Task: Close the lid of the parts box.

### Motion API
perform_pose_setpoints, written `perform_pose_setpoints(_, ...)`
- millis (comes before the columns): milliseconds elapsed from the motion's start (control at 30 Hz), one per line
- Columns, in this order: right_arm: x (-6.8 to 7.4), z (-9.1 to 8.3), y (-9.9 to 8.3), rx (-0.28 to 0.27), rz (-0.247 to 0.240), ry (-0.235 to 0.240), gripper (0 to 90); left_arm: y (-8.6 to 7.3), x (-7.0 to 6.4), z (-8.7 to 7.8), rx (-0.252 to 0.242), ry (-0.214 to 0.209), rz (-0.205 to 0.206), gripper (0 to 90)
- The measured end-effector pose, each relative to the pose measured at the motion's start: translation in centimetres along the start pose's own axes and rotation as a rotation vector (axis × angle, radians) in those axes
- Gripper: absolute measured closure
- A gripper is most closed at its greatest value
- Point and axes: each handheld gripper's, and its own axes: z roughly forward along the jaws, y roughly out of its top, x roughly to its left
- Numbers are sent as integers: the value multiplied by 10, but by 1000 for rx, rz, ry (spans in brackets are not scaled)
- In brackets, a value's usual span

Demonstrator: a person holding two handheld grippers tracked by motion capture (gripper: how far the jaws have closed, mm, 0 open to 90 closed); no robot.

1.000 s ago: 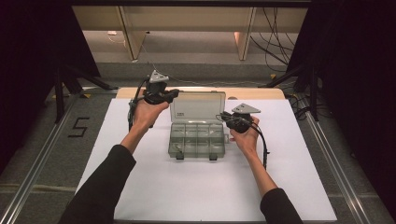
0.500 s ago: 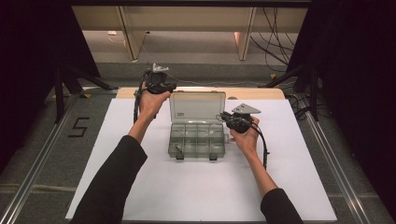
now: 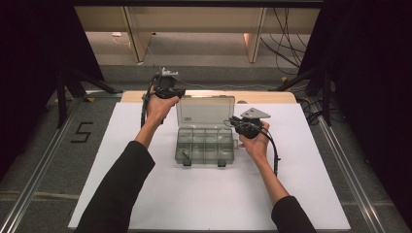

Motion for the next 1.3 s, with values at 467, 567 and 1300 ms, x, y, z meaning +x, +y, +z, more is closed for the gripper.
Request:
perform_pose_setpoints(467, -2, -32, 13, 3, 7, 3, 416, -10, -19, -16, 31, -72, 74, 895)
perform_pose_setpoints(567, 2, -45, 17, -18, 14, 38, 334, -13, -21, -20, 29, -81, 78, 896)
perform_pose_setpoints(1300, 25, -96, 42, -75, 5, 134, 259, -35, -36, -39, 26, -140, 78, 895)
